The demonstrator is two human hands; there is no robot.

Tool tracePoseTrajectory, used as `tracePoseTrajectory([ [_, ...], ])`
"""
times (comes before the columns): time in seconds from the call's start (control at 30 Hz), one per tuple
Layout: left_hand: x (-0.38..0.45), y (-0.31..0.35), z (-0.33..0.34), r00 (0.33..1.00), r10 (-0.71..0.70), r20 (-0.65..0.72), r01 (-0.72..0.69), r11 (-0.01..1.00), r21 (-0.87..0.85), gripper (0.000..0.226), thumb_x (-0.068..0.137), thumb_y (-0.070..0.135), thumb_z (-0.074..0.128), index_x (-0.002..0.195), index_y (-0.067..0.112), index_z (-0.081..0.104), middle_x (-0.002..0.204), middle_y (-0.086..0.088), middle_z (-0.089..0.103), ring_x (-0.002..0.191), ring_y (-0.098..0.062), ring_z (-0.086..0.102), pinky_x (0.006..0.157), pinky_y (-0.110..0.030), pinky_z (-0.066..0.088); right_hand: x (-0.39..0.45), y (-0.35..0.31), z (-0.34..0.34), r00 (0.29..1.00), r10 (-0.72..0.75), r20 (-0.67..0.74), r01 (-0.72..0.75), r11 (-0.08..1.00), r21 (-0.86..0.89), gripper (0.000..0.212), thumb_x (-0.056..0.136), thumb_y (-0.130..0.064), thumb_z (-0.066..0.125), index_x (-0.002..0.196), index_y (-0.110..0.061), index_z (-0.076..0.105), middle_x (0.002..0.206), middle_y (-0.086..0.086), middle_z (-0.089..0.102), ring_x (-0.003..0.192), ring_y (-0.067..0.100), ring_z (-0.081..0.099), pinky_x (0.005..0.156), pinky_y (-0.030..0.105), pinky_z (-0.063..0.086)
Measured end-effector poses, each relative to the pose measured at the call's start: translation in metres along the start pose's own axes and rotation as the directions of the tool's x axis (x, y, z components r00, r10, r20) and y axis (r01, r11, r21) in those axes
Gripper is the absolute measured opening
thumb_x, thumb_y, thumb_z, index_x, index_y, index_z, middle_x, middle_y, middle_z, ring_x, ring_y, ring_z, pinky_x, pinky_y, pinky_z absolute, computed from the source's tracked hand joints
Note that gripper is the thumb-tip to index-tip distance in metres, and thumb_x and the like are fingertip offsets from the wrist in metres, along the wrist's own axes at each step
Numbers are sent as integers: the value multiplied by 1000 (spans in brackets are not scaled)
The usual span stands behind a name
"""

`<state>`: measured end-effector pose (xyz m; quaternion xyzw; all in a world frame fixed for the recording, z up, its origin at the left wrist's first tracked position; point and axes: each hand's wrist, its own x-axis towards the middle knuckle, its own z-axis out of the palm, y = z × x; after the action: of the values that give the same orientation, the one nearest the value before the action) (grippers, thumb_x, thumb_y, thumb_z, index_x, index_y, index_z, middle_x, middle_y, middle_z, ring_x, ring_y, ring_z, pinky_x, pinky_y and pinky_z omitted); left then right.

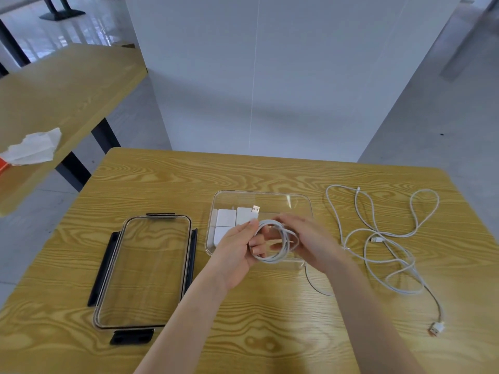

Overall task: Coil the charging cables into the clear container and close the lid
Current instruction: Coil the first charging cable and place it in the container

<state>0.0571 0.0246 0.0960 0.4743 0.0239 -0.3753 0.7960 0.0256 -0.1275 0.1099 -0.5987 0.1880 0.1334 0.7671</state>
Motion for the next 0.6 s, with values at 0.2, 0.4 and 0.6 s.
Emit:
tracePoseTrajectory([
  [0.2,8,-16,-1,992,-122,37,126,980,-152,26,92,24,44,74,8,52,50,8,28,41,-5,28,53,-20,23,12,16,-3,973,221,-67,-168,877,450,27,84,0,58,110,-5,55,72,12,67,61,19,65,60,29,55],
  [0.4,20,-25,18,974,-224,16,220,936,-274,32,98,19,38,74,5,52,46,6,29,36,-6,29,41,-18,35,20,23,-22,931,129,-342,2,934,358,17,89,0,55,104,8,58,80,11,69,60,12,66,56,20,54],
  [0.6,48,-26,26,983,-179,-31,180,982,52,35,100,20,36,78,4,59,46,7,34,40,-6,32,44,-17,34,18,25,-42,929,157,-334,-120,984,131,25,93,-25,53,90,-6,70,73,6,71,68,17,67,69,35,55],
])
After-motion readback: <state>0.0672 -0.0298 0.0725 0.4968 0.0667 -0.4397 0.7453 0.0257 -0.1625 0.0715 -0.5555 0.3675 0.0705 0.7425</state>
